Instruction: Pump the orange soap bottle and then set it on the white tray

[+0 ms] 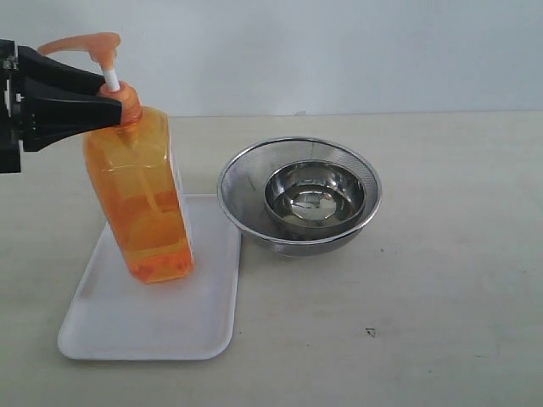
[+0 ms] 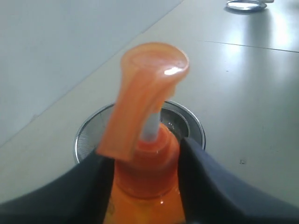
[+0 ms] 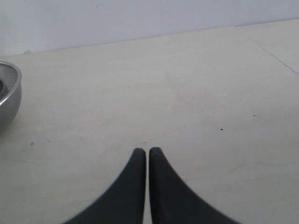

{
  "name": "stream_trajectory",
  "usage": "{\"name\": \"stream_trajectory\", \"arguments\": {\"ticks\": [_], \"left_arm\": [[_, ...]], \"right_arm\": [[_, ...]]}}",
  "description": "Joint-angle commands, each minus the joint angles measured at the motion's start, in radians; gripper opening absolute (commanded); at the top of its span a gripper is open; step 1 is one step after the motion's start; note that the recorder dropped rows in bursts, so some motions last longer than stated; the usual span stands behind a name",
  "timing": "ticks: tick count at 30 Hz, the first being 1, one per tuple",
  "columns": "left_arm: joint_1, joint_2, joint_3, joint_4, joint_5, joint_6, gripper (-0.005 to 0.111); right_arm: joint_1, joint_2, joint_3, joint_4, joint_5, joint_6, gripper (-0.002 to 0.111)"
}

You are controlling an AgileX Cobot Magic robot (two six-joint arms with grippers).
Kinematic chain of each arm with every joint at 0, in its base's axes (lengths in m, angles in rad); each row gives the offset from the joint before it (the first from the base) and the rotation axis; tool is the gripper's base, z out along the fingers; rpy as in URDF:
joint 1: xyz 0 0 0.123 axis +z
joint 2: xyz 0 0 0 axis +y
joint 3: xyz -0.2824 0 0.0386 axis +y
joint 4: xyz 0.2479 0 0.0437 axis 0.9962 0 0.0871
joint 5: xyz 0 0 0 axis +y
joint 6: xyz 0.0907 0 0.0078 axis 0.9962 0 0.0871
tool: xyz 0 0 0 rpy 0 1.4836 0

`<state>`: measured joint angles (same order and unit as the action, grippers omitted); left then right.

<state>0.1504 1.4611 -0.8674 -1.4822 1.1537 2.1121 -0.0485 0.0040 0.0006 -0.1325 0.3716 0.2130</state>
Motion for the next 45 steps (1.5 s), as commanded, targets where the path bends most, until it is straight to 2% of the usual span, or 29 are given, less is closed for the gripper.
{"name": "stream_trajectory", "arguments": {"ticks": [1,5,15,20,23,37,45], "left_arm": [[0.038,-0.008,-0.023,-0.033,0.067,0.008,0.005],[0.038,-0.006,-0.032,0.04,0.067,0.016,0.005],[0.038,0.001,-0.034,-0.002,0.067,0.012,0.005],[-0.004,0.113,-0.034,-0.016,0.067,0.016,0.005],[-0.004,0.158,-0.053,0.022,0.067,0.018,0.005],[-0.004,0.161,-0.127,0.159,0.067,0.018,0.005],[-0.004,0.161,-0.127,0.149,0.067,0.018,0.005]], "right_arm": [[-0.001,-0.004,-0.001,-0.004,-0.001,-0.001,0.0],[-0.001,-0.004,-0.001,-0.004,-0.002,-0.001,0.0],[-0.001,-0.004,-0.001,-0.004,-0.002,-0.001,0.0],[-0.001,-0.004,-0.001,-0.004,-0.002,-0.001,0.0],[-0.001,-0.004,-0.001,-0.004,-0.002,-0.001,0.0],[-0.001,-0.004,-0.001,0.0,-0.003,-0.001,0.0],[-0.001,-0.004,-0.001,0.0,-0.003,-0.001,0.0]]}}
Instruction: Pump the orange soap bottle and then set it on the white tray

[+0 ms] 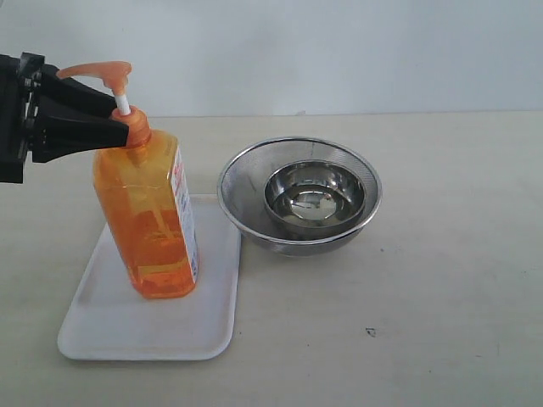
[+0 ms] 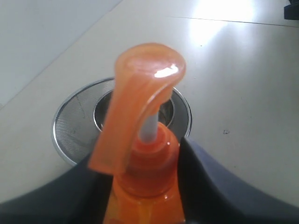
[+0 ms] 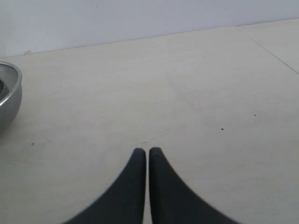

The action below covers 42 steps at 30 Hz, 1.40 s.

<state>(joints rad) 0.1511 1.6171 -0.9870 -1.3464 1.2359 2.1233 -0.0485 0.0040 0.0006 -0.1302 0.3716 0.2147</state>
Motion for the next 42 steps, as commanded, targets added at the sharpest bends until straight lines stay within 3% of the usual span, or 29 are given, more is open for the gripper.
{"name": "stream_trajectory", "arguments": {"ticks": [1,11,16,20,22,33,42], "left_arm": [[-0.004,0.005,-0.007,0.001,-0.015,0.007,0.005],[-0.004,0.005,-0.007,-0.012,-0.015,-0.012,0.009],[-0.004,0.005,-0.007,-0.014,-0.015,-0.026,0.039],[-0.004,0.005,-0.007,-0.032,-0.015,-0.12,0.069],[-0.004,0.005,-0.007,-0.027,-0.015,-0.207,0.078],[0.007,-0.004,-0.001,0.036,-0.015,-0.284,0.08],[0.076,-0.039,-0.001,0.059,-0.015,-0.41,0.08]], "right_arm": [[-0.001,-0.004,-0.001,-0.002,-0.003,-0.003,0.0],[-0.001,-0.004,-0.001,-0.002,-0.003,-0.003,0.0],[-0.001,-0.004,-0.001,-0.002,-0.003,-0.003,0.0],[-0.001,-0.004,-0.001,-0.002,-0.003,-0.003,0.0],[-0.001,-0.004,-0.001,-0.002,-0.003,-0.003,0.0],[-0.001,-0.004,-0.001,-0.002,-0.003,-0.003,0.0],[-0.001,-0.004,-0.001,-0.004,-0.001,-0.003,0.0]]}}
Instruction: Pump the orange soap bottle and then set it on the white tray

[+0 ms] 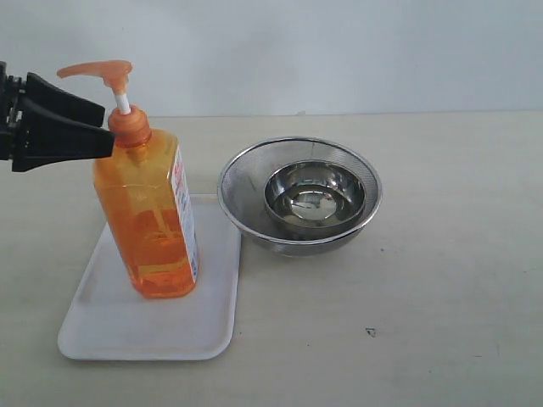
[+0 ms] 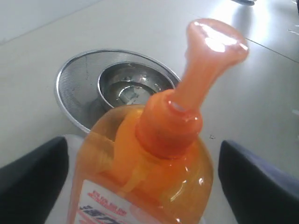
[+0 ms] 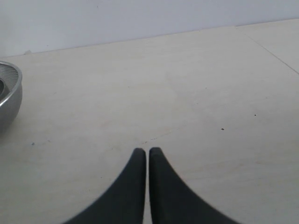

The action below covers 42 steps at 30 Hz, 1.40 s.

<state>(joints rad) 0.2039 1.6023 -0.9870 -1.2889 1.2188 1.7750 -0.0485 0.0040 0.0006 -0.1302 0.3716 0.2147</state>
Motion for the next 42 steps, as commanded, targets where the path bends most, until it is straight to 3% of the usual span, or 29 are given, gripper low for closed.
{"name": "stream_trajectory", "arguments": {"ticks": [1,10,22,33,42], "left_arm": [[0.023,-0.029,-0.001,-0.003,0.002,-0.098,0.08],[0.034,-0.101,0.105,-0.08,0.002,-0.26,0.076],[0.054,-0.274,0.381,-0.253,0.002,-0.198,0.076],[0.054,-0.579,0.667,-0.399,0.002,-0.047,0.076],[0.054,-0.813,0.874,-0.455,-0.243,0.04,0.076]], "right_arm": [[-0.001,-0.004,-0.001,-0.004,-0.001,-0.003,0.0],[-0.001,-0.004,-0.001,-0.004,-0.001,-0.003,0.0],[-0.001,-0.004,-0.001,-0.004,-0.001,-0.003,0.0],[-0.001,-0.004,-0.001,-0.004,-0.001,-0.003,0.0],[-0.001,-0.004,-0.001,-0.004,-0.001,-0.003,0.0]]}}
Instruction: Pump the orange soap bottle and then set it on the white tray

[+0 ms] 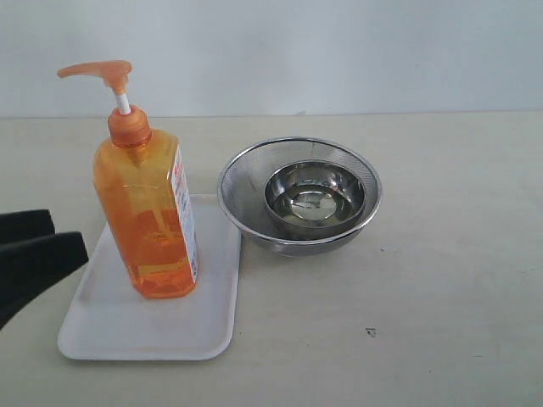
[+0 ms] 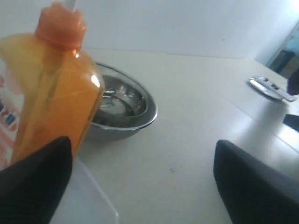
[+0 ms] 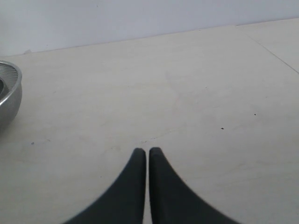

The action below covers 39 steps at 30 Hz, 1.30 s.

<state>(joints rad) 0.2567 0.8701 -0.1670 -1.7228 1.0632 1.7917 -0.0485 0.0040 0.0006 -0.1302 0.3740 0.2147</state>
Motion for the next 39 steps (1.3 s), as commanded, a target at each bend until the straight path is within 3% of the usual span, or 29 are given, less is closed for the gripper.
{"name": "stream_trajectory", "arguments": {"ticks": [1,13,17,20,23,27,33,39], "left_arm": [[0.002,-0.097,0.063,-0.022,-0.097,0.024,0.076],[0.002,-0.147,0.091,-0.022,0.113,-0.034,0.076],[0.002,-0.147,0.091,-0.022,0.044,-0.038,0.076],[0.002,-0.147,0.091,-0.022,-0.14,-0.013,0.076],[0.002,-0.147,0.091,-0.022,-0.141,0.053,0.076],[0.002,-0.147,0.083,-0.022,-0.135,0.074,0.062],[0.002,-0.147,-0.088,-0.022,-0.108,-0.103,0.077],[0.002,-0.147,-0.068,-0.022,-0.123,-0.07,0.079]], "right_arm": [[-0.001,-0.004,-0.001,-0.004,-0.004,-0.003,0.0],[-0.001,-0.004,-0.001,0.001,-0.015,-0.003,0.0],[-0.001,-0.004,-0.001,0.001,-0.015,-0.003,0.0],[-0.001,-0.004,-0.001,0.001,-0.015,-0.003,0.0],[-0.001,-0.004,-0.001,0.001,-0.015,-0.003,0.0],[-0.001,-0.004,-0.001,0.001,-0.015,-0.003,0.0],[-0.001,-0.004,-0.001,0.001,-0.015,-0.003,0.0],[-0.001,-0.004,-0.001,0.0,-0.014,-0.003,0.0]]}}
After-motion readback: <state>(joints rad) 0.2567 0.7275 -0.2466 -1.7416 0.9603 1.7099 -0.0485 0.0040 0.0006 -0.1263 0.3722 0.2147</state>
